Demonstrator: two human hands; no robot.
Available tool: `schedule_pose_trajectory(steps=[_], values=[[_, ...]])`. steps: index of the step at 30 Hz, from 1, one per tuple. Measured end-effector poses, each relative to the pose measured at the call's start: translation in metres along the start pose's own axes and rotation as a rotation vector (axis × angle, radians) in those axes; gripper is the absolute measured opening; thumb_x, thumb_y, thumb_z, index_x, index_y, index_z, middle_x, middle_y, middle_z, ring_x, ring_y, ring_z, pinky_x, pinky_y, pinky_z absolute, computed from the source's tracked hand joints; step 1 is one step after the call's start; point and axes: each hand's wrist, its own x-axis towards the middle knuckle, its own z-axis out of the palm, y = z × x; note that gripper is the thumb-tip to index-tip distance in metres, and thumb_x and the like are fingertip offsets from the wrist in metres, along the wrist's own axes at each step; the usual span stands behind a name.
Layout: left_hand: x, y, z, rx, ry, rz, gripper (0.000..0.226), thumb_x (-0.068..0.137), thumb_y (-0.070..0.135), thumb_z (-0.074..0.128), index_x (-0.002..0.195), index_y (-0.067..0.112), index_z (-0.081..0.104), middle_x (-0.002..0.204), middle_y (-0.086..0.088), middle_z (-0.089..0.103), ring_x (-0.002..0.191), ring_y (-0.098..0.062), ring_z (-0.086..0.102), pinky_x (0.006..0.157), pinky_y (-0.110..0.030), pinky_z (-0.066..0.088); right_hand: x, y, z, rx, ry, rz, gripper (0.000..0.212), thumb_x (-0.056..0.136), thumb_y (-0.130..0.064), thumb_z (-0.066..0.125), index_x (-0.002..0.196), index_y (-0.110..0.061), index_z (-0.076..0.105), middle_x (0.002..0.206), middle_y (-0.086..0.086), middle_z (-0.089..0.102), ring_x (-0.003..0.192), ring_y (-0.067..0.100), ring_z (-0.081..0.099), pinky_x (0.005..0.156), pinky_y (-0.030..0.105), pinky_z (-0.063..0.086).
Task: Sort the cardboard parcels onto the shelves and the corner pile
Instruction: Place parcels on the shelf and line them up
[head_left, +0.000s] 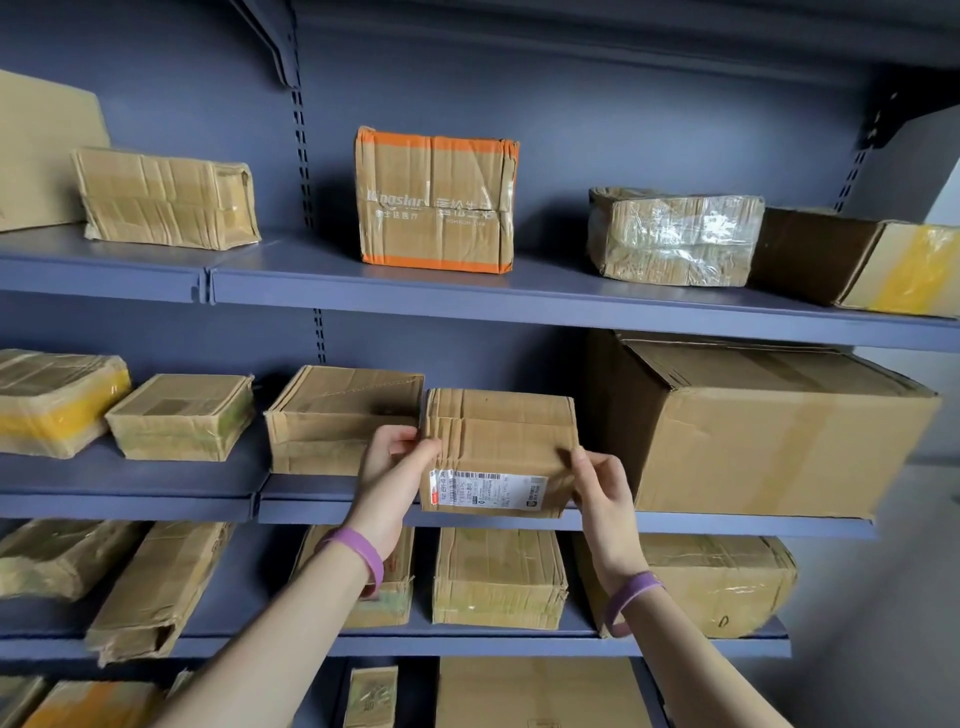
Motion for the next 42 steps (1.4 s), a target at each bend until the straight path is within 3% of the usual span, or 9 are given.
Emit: schedule_pose_trajectory(steps=[6, 9, 12, 15, 24, 27, 31, 37, 42], values=[[0.013, -0.005, 0.01, 0.114, -0.069, 0.042, 0.04, 0.089, 0.002, 0.065, 0.124, 0.02, 0.056, 0.115, 0.001, 0.067, 0.105, -0.01, 0.063, 0.085, -0.022, 0.049, 0.022, 0.009, -0.007, -0.068, -0.036, -0.036, 0.027, 0.096, -0.006, 0.058, 0.123, -0.012, 0.057, 0.114, 0.0, 0.067, 0.102, 0.011, 0.065, 0.087, 0.02, 0.053], [0.024, -0.009, 0.015, 0.23, -0.097, 0.063, 0.047, 0.088, -0.002, 0.064, 0.131, 0.017, 0.057, 0.119, 0.004, 0.066, 0.111, -0.009, 0.061, 0.094, -0.025, 0.049, 0.036, 0.018, -0.01, -0.171, -0.078, -0.034, 0.041, 0.094, -0.001, 0.059, 0.132, -0.015, 0.053, 0.123, 0.001, 0.064, 0.113, 0.019, 0.062, 0.098, 0.033, 0.052], [0.037, -0.018, 0.02, 0.31, -0.062, 0.074, 0.043, 0.086, -0.004, 0.065, 0.125, 0.014, 0.059, 0.12, 0.0, 0.067, 0.116, -0.016, 0.06, 0.103, -0.036, 0.048, 0.046, 0.026, -0.013, -0.3, -0.078, -0.069, 0.044, 0.089, 0.004, 0.062, 0.126, -0.018, 0.053, 0.12, 0.002, 0.063, 0.112, 0.02, 0.06, 0.098, 0.036, 0.051], [0.047, -0.027, 0.024, 0.331, -0.043, 0.069, 0.031, 0.086, -0.005, 0.065, 0.112, 0.012, 0.063, 0.109, 0.0, 0.069, 0.107, -0.017, 0.064, 0.089, -0.025, 0.049, 0.056, 0.032, -0.013, -0.35, -0.073, -0.071, 0.045, 0.086, 0.008, 0.065, 0.119, -0.02, 0.052, 0.114, -0.001, 0.061, 0.108, 0.019, 0.06, 0.096, 0.037, 0.052], [0.062, -0.05, 0.036, 0.319, -0.036, -0.084, 0.027, 0.091, -0.001, 0.06, 0.116, 0.008, 0.058, 0.107, 0.002, 0.064, 0.101, -0.008, 0.058, 0.078, -0.018, 0.042, 0.082, 0.057, -0.008, -0.355, -0.147, 0.046, 0.041, 0.09, 0.004, 0.062, 0.124, -0.016, 0.048, 0.125, 0.004, 0.058, 0.119, 0.02, 0.056, 0.091, 0.017, 0.047], [0.066, -0.054, 0.039, 0.291, -0.059, -0.125, 0.031, 0.092, 0.0, 0.059, 0.121, 0.011, 0.056, 0.111, 0.002, 0.066, 0.096, 0.001, 0.057, 0.085, -0.02, 0.043, 0.086, 0.061, -0.005, -0.35, -0.175, 0.102, 0.048, 0.091, 0.003, 0.061, 0.134, -0.012, 0.045, 0.13, 0.004, 0.055, 0.121, 0.018, 0.053, 0.095, 0.021, 0.042], [0.066, -0.059, 0.04, 0.327, -0.092, -0.174, 0.035, 0.091, 0.004, 0.059, 0.125, 0.015, 0.056, 0.113, 0.003, 0.067, 0.108, -0.01, 0.061, 0.098, -0.029, 0.044, 0.089, 0.066, -0.003, -0.391, -0.195, 0.153, 0.059, 0.091, 0.001, 0.062, 0.144, -0.009, 0.04, 0.129, 0.002, 0.054, 0.119, 0.016, 0.052, 0.096, 0.023, 0.04], [0.063, -0.058, 0.041, 0.358, -0.144, -0.203, 0.034, 0.095, 0.004, 0.055, 0.127, 0.019, 0.054, 0.111, 0.011, 0.06, 0.108, -0.008, 0.055, 0.091, -0.024, 0.035, 0.086, 0.072, -0.005, -0.439, -0.208, 0.185, 0.061, 0.091, -0.001, 0.062, 0.146, -0.011, 0.04, 0.13, -0.003, 0.055, 0.121, 0.013, 0.052, 0.102, 0.023, 0.042], [0.056, -0.06, 0.035, 0.354, -0.154, -0.249, 0.062, 0.097, 0.006, 0.056, 0.153, 0.012, 0.031, 0.152, -0.006, 0.04, 0.141, -0.017, 0.036, 0.11, -0.029, 0.029, 0.075, 0.067, -0.006, -0.381, -0.163, 0.249, 0.073, 0.094, -0.005, 0.061, 0.155, -0.009, 0.022, 0.155, 0.003, 0.035, 0.145, 0.02, 0.032, 0.118, 0.035, 0.03]])
